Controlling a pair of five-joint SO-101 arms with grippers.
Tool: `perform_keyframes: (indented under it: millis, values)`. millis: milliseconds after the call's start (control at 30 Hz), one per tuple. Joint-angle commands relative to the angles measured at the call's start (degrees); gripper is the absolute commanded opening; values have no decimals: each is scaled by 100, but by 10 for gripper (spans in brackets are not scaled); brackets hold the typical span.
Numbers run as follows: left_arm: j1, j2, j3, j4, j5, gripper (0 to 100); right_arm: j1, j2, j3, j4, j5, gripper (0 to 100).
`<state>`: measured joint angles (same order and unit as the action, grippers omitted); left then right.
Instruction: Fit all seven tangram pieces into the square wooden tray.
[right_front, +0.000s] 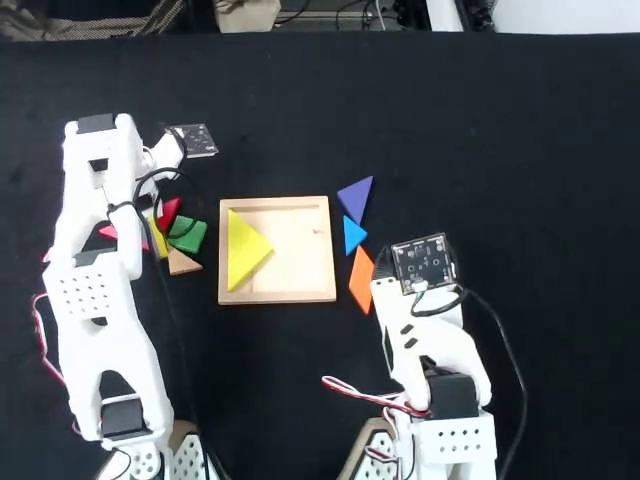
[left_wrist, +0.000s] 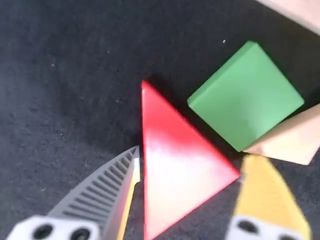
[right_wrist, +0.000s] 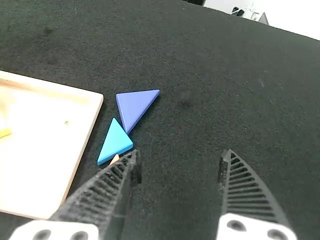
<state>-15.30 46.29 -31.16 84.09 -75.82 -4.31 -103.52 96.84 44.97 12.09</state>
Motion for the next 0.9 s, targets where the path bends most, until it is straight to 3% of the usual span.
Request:
perform_keyframes:
  millis: [0,167,333,533,867]
  values:
    - [57,-44,-180,0,53,218,70,-330,-31,-62,44,262]
    - [-127,-44,-189,132,44,205,70,-330,-31,-62,44,262]
    - [-189,-123,-242,308,97,322,70,-330,-31,-62,44,262]
    - [-303,-229,-303,334,9,318,70,-330,-31,-62,44,262]
    - [-778,-422,-356,325,-1099,316,70,-330,-31,-62,44,262]
